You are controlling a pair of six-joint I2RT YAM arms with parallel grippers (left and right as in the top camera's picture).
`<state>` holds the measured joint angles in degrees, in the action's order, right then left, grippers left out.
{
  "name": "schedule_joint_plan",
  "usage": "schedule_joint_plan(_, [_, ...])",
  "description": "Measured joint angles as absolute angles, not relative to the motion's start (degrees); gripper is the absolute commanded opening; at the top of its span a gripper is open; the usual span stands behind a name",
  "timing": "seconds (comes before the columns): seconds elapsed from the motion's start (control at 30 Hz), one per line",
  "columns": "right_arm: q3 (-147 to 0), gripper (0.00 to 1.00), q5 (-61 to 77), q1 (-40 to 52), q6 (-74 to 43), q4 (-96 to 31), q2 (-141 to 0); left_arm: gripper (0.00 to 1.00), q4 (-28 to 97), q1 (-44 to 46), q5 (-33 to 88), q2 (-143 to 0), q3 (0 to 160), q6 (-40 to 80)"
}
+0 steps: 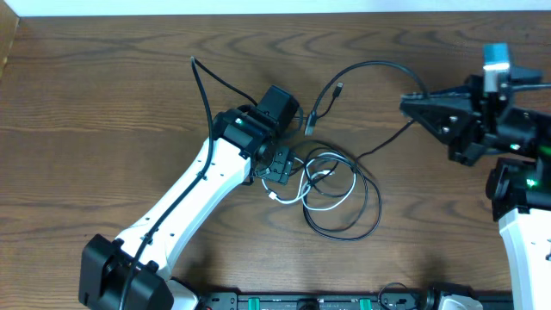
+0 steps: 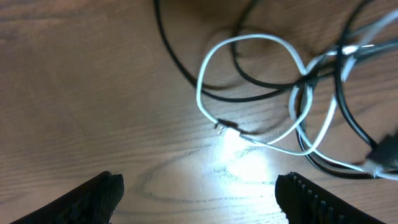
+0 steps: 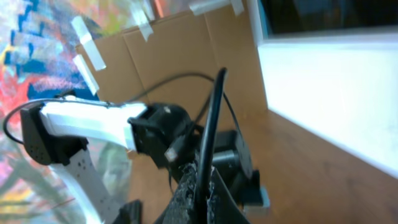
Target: Untangle cables
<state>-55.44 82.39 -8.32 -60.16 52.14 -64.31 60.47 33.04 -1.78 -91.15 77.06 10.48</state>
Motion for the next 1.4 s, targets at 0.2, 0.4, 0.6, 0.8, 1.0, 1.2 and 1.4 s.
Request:
schedule_joint_plan(0.2, [-55.44, 0.01, 76.9, -10.09, -79.55, 64.58, -63.86, 0.83, 60.45, 33.04, -1.56, -91.15, 77.03, 10.48])
schedule_joint_plan(0.4, [-55.44, 0.01, 70.26, -11.9, -87.64, 64.58, -64.01, 0.84, 59.92, 33.04, -0.03, -91.15, 77.03, 10.48])
schedule_joint_plan(0.6, [-55.44, 0.01, 64.12, -12.19, -90.72, 64.49, -64.01, 0.84, 58.54, 33.04, 3.14, -91.15, 77.03, 10.48])
schedule_joint_plan(0.8, [-55.44, 0.01, 57.98, -13.3, -92.05, 63.75, -64.01, 0.94, 56.14, 33.04, 12.08, -91.15, 77.03, 9.08])
schedule_joint_plan(1.0, [-55.44, 0.01, 58.96, -13.32, -92.44, 63.16, -64.73, 0.99, 53.47, 33.1, 26.79, -91.15, 77.03, 1.96])
schedule_joint_plan(1.2, [-55.44, 0.01, 60.25, -13.32, -94.41, 66.0, -64.99, 0.99, 50.98, 34.65, 32.73, -91.15, 77.03, -1.54])
schedule_joint_plan(1.4, [-55.44, 0.01, 60.64, -13.32, -97.91, 70.61, -64.99, 0.99, 48.95, 36.23, 31.81, -91.46, 77.03, -1.96])
